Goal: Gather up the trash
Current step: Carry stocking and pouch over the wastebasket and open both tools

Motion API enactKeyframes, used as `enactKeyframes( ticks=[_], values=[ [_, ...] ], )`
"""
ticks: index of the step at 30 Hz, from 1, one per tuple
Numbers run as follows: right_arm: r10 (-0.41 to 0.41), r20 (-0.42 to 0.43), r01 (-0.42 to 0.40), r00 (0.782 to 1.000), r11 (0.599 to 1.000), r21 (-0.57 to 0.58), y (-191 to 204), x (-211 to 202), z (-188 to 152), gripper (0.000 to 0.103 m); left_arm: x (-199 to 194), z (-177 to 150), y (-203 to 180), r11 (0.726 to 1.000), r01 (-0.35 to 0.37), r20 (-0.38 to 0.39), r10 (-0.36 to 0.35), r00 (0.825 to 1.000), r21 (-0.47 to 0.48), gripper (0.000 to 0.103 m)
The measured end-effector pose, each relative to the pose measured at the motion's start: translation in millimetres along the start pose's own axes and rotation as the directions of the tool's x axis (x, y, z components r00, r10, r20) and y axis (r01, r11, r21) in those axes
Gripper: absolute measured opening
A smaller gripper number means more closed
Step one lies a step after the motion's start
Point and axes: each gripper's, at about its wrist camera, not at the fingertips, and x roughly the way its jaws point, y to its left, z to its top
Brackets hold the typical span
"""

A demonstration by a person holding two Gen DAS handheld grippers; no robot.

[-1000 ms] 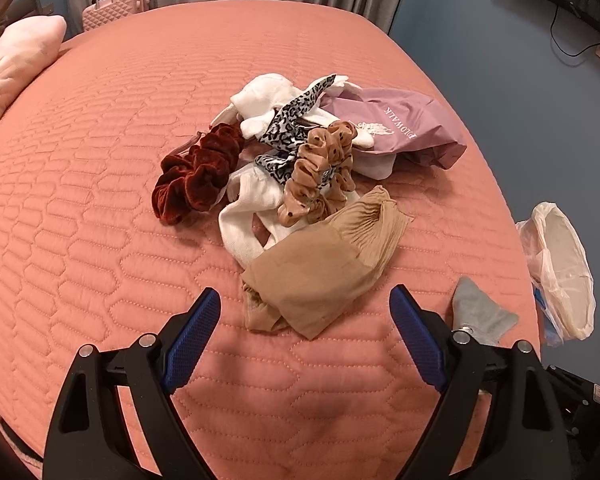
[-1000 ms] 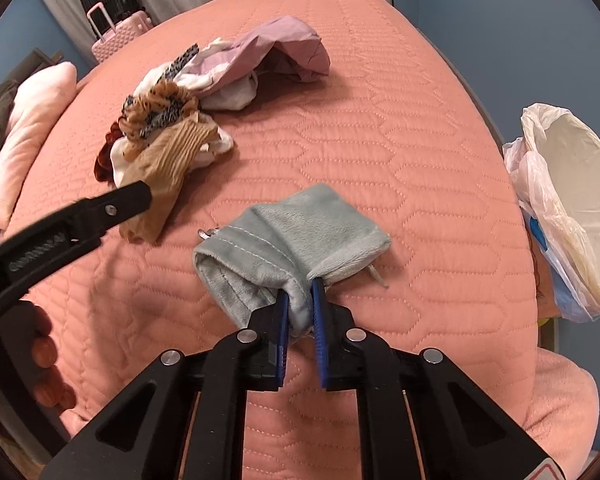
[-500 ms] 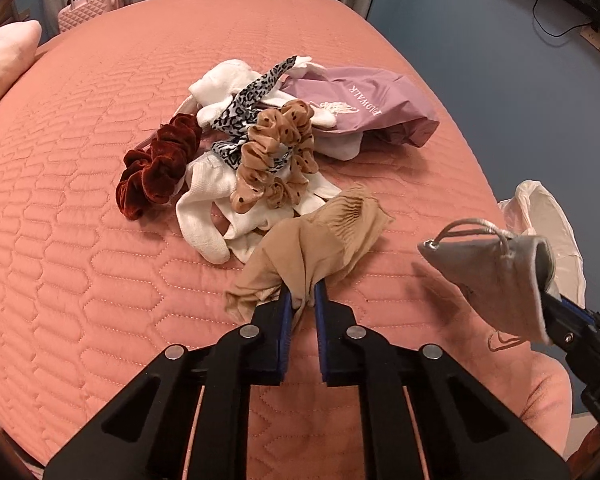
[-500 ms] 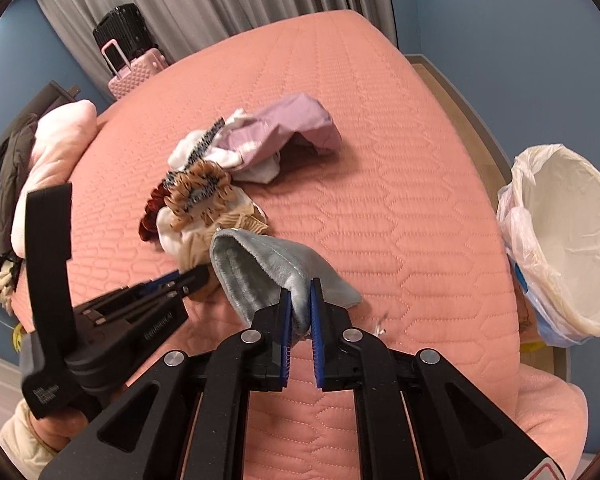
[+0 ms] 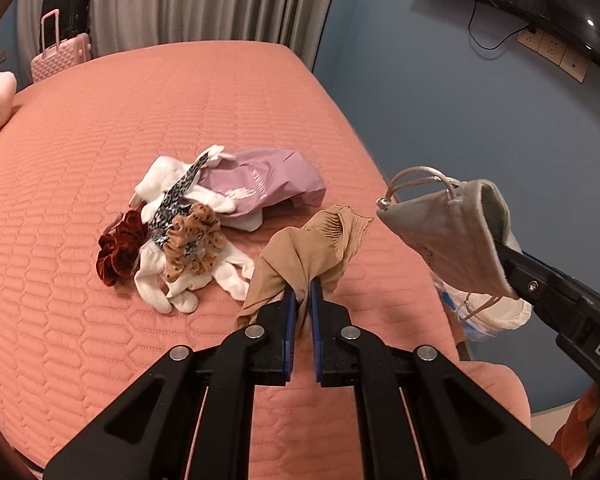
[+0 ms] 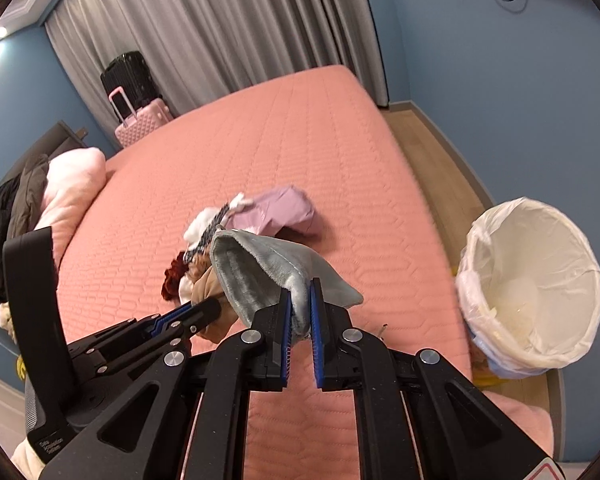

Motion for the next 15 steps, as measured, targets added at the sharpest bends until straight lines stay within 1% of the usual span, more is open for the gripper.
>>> enactKeyframes(
  ticks=[8,15],
  values=[
    [-0.042,0.104,0.036,0.994,0.998,0.056,-41.3,-41.9,27.2,0.008,-11.3,26.2,-54.0,0.996,0.061,0.052,-0.065,0.997,0.071,0.007],
    [-0.101,0.168,0.082,0.981,0.990,0.117,-88.1,-72.6,44.0,0.008,-11.6,41.7,-112.2,0.980,0.124,0.068,-0.136,0.988,0.155,0.007]
  ],
)
